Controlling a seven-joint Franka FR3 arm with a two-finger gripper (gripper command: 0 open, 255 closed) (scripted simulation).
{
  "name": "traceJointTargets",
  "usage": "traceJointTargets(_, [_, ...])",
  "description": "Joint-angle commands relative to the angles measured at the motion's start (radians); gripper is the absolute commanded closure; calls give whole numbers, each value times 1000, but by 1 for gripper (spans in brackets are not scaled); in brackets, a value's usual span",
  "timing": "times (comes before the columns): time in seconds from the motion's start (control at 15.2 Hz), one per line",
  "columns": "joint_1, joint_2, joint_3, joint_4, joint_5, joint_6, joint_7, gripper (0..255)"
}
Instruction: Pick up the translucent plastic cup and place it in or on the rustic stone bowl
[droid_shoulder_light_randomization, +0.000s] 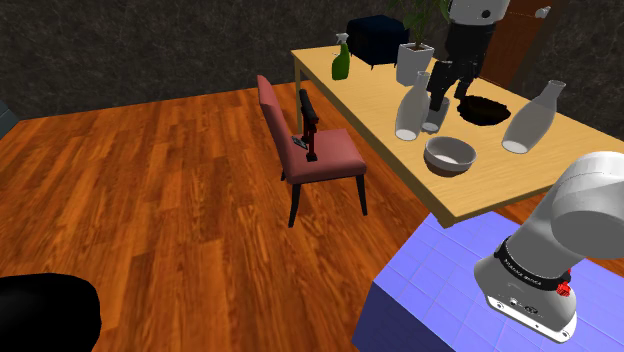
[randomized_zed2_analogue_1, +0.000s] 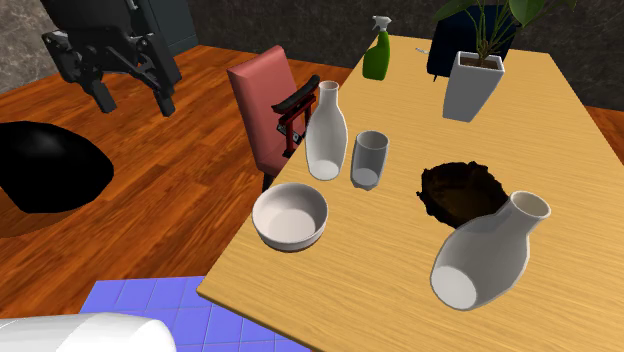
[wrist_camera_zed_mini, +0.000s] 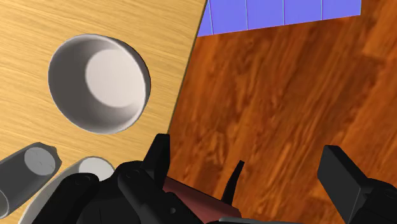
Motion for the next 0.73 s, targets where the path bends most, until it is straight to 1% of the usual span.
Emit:
traceJointTargets(0.0, [0, 0, 0, 0, 0, 0, 0, 0])
traceJointTargets(0.33, [-38, 49, -100, -26, -74, 90, -117, 0])
traceJointTargets(0.66, [-71, 133, -201, -19, -134, 187, -232, 0])
